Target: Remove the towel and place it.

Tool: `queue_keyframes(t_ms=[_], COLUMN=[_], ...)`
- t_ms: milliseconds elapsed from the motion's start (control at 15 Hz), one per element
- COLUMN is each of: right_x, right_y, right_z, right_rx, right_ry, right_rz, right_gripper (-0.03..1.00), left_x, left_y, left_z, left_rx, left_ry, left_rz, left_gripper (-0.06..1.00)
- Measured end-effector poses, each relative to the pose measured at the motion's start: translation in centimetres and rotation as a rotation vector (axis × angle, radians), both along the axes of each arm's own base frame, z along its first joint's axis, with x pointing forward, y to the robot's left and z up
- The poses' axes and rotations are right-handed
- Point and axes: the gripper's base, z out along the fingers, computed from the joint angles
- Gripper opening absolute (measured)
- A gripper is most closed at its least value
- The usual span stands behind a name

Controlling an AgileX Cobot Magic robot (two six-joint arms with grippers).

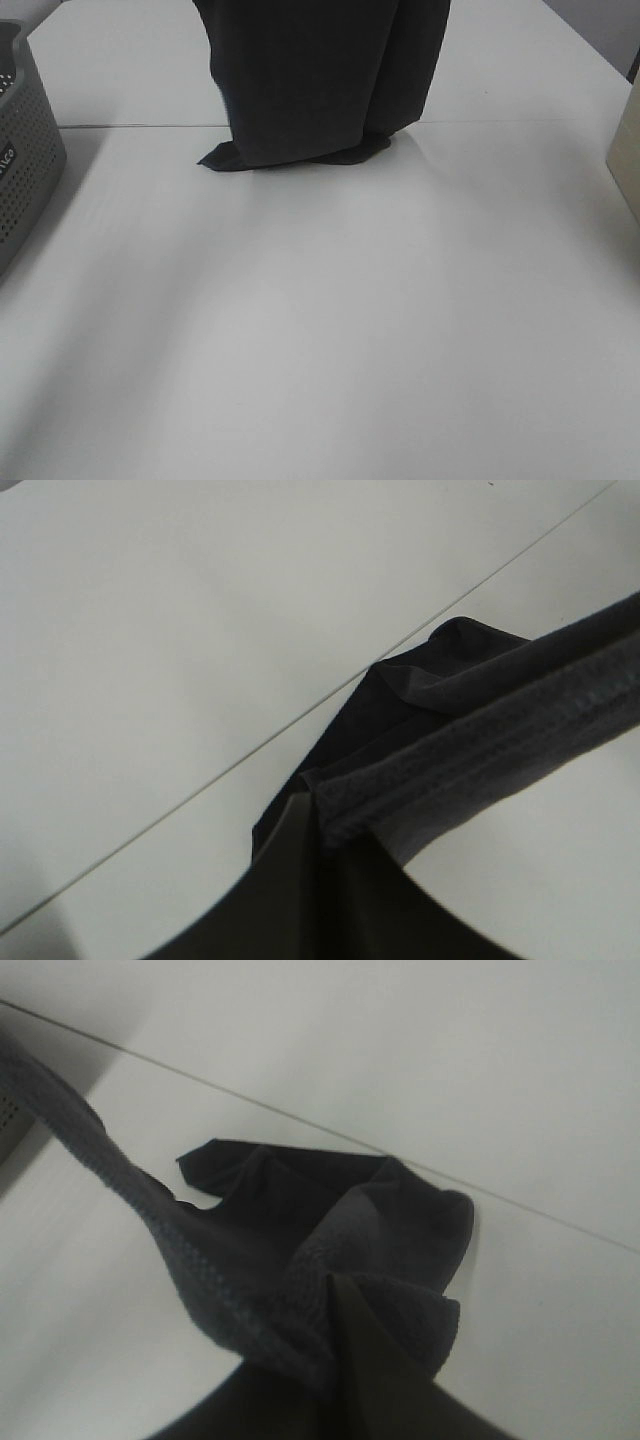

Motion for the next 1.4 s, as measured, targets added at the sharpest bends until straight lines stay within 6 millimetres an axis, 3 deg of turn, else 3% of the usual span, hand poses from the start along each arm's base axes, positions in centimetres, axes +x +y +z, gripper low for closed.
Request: queue_keyframes(t_ms=[133, 267, 333, 400, 467, 667, 733, 867, 1200, 1400], right_x=[-0.3, -1.3, -2.5, -4.3, -5.3, -10.5, -13.0, -14.9, -18.5, -21.4], right_y=[0.0, -0.2, -0.3, -0.7, -0.8, -1.7, -2.2, -2.6, -3.5, -4.0], right_z=[-0.1, -0.7, -0.8, -1.0, -0.8, -1.6, -2.0, -2.9, -4.0, -4.8], right_rx=[-0.001, 0.011, 0.019, 0.022, 0.024, 0.047, 0.063, 0.073, 0.091, 0.14], right_ry=[0.033, 0.087, 0.12, 0.155, 0.163, 0.247, 0.266, 0.302, 0.347, 0.38], right_rz=[-0.002, -0.005, 0.002, 0.007, 0.01, 0.015, 0.021, 0.019, 0.007, 0.003], right_gripper=[0.02, 0.02, 0.02, 0.02, 0.02, 0.02, 0.02, 0.02, 0.02, 0.02], left_x=[-0.8, -3.7, -5.6, -8.2, -9.2, -15.5, -18.5, -20.9, -24.9, -28.6], left_y=[0.2, 0.8, 1.5, 2.4, 2.7, 3.8, 4.1, 4.4, 5.1, 6.4], left_z=[0.1, 0.2, 0.3, 1.6, 1.9, 3.6, 4.1, 3.0, -2.2, -2.7], left_rx=[-0.014, 0.016, 0.033, 0.031, 0.026, -0.014, -0.031, -0.036, -0.099, -0.173], left_ry=[0.053, 0.141, 0.187, 0.19, 0.195, 0.21, 0.21, 0.254, 0.427, 0.438], left_rz=[0.024, 0.028, 0.032, 0.039, 0.038, -0.003, -0.033, -0.057, -0.073, -0.058], left_gripper=[0.0, 0.0, 0.0, 0.0, 0.0, 0.0, 0.0, 0.0, 0.0, 0.0])
